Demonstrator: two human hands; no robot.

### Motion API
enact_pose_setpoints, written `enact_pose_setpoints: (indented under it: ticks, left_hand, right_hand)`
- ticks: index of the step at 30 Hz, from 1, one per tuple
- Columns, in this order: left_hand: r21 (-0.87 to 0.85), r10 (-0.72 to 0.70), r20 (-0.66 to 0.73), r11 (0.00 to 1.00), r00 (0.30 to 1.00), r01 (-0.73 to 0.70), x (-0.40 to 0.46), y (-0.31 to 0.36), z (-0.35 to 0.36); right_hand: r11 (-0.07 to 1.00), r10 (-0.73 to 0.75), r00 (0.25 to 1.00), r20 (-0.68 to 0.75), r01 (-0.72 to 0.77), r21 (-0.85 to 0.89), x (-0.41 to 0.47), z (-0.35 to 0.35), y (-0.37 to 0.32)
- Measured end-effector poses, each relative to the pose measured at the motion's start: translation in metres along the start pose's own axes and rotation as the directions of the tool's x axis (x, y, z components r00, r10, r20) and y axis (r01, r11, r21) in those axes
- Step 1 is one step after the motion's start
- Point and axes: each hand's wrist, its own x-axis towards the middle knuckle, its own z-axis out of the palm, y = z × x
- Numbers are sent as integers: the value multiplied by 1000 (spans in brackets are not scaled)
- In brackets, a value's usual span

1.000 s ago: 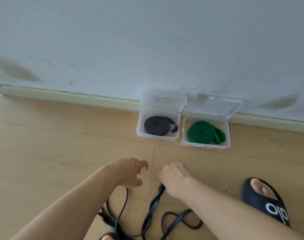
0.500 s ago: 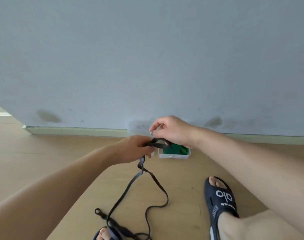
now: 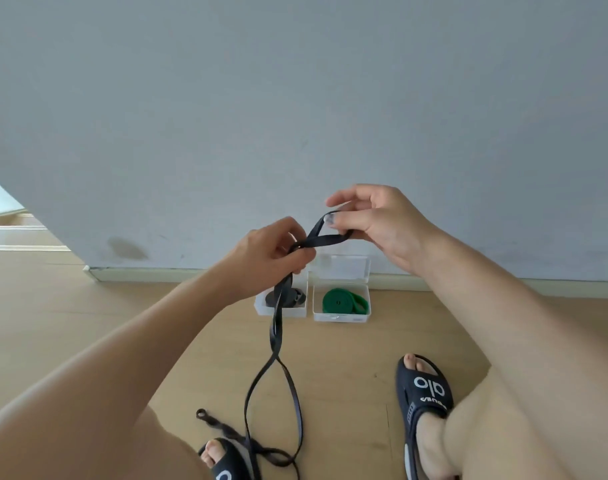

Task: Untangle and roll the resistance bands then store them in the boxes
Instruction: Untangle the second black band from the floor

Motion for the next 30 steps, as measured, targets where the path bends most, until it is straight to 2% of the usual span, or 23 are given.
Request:
enact_pose_setpoints:
  ticks: [4,9,14,17,24,27,30]
  left_hand:
    - [8,-5,56,1000,998,4,3,20,0]
    - [16,20,-58,1000,998,-19,4,18,9]
    - [-89,-30,11,996,999,31,-1,8,18]
    - [-136,-28,34,990,999,33,4,5,19]
    - [-341,-42,2,939,999,41,28,7,20]
    - [-277,4,17,961,1000,0,33,3,20]
    - [-258,-20,26,966,999,26,35,-6,18]
  right_hand:
    - [989,10,998,-69,0,146,-2,-6,-7]
    - [981,27,999,16,-30,190,-4,-13,-9]
    - [996,55,998,9,-55,67,1,-15,-2]
    - [996,58,998,-21,-57,66,7,-16,1]
    - [996,92,996,-18,-93,-11,17,-19,6]
    - [995,104,994,-11,-104,-8,20,-22,7]
    - [993,115,993,37,-115,7,23,-22,8]
